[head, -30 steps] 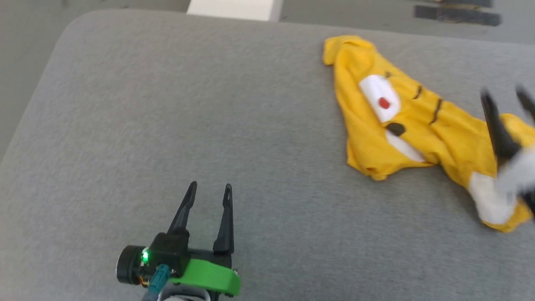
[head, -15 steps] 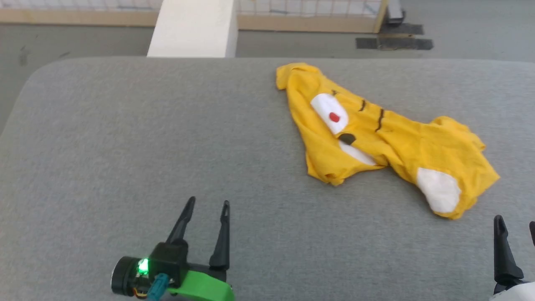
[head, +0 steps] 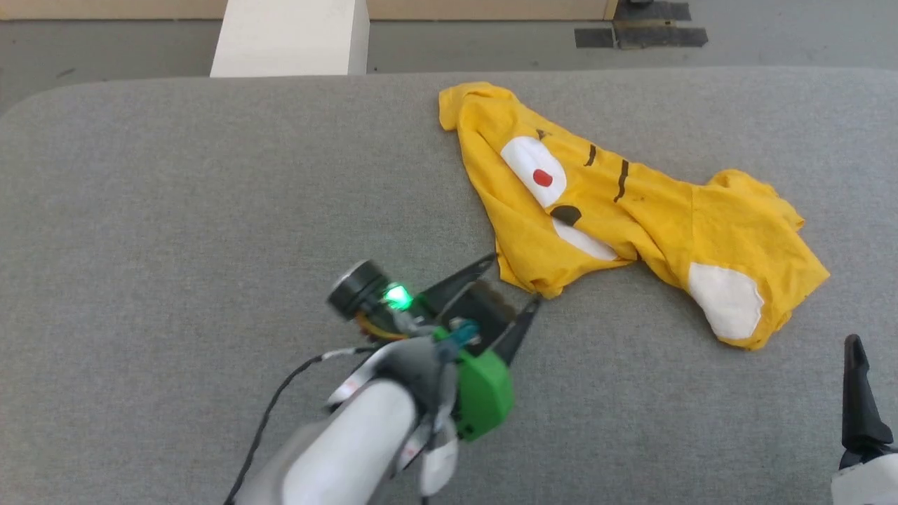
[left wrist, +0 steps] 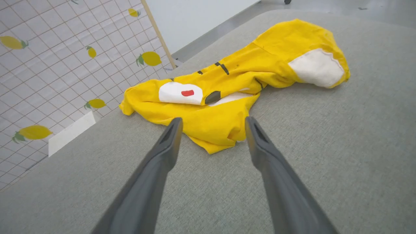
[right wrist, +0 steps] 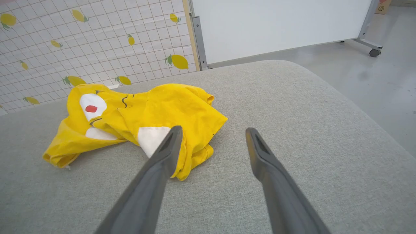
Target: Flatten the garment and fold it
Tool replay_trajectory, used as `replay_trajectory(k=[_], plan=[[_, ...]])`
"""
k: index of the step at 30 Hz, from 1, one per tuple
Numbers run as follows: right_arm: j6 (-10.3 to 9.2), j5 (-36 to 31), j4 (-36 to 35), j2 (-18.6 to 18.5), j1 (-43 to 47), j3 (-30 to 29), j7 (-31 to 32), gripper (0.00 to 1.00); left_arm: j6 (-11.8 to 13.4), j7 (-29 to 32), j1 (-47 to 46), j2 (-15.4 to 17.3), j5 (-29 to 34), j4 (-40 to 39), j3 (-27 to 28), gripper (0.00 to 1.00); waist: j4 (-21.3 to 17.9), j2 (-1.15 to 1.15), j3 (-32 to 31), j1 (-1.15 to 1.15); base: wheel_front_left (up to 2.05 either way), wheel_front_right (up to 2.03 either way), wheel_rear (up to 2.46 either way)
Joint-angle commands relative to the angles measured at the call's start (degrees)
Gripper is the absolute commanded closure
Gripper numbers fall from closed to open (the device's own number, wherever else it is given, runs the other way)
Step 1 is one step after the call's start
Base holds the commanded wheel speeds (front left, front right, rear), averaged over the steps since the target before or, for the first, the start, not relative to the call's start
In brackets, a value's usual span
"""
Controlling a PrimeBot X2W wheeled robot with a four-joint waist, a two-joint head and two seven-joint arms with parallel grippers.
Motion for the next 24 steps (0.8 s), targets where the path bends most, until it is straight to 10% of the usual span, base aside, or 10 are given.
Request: replay_trajectory(k=[1, 20, 21, 22, 24], plan=[[-0.08, 0.7, -0.2, 0.1, -1.0, 0.3, 0.2, 0.0, -0.7, 1.0, -2.9, -0.8, 0.1, 2.4, -1.6, 0.0, -0.5, 0.0, 1.3, 0.0, 0.0, 0.0, 0.0], [-0.08, 1.9, 2.0, 0.1, -4.2, 2.8, 0.4, 0.0, 0.7, -4.0, -19.9, -4.7, -4.0, 33.1, -14.2, 0.0, -5.0, 0.0, 5.4, 0.0, 0.0, 0.0, 0.0], [-0.08, 1.8, 2.1, 0.1, -4.3, 2.9, 0.4, 0.0, 1.0, -4.5, -20.0, -5.0, -4.1, 34.0, -14.2, 0.3, -5.1, 0.0, 5.5, 0.0, 0.0, 0.0, 0.0], [-0.08, 1.8, 2.2, 0.1, -4.4, 2.9, 0.4, 0.0, 1.2, -5.2, -20.1, -5.3, -4.5, 35.0, -14.2, 0.95, -5.1, 0.0, 5.5, 0.0, 0.0, 0.0, 0.0], [-0.08, 1.8, 2.3, 0.1, -4.6, 2.9, 0.4, 0.0, 1.4, -6.4, -20.4, -5.8, -5.0, 36.4, -14.3, 1.0, -5.1, 0.0, 5.5, 0.0, 0.0, 0.0, 0.0]])
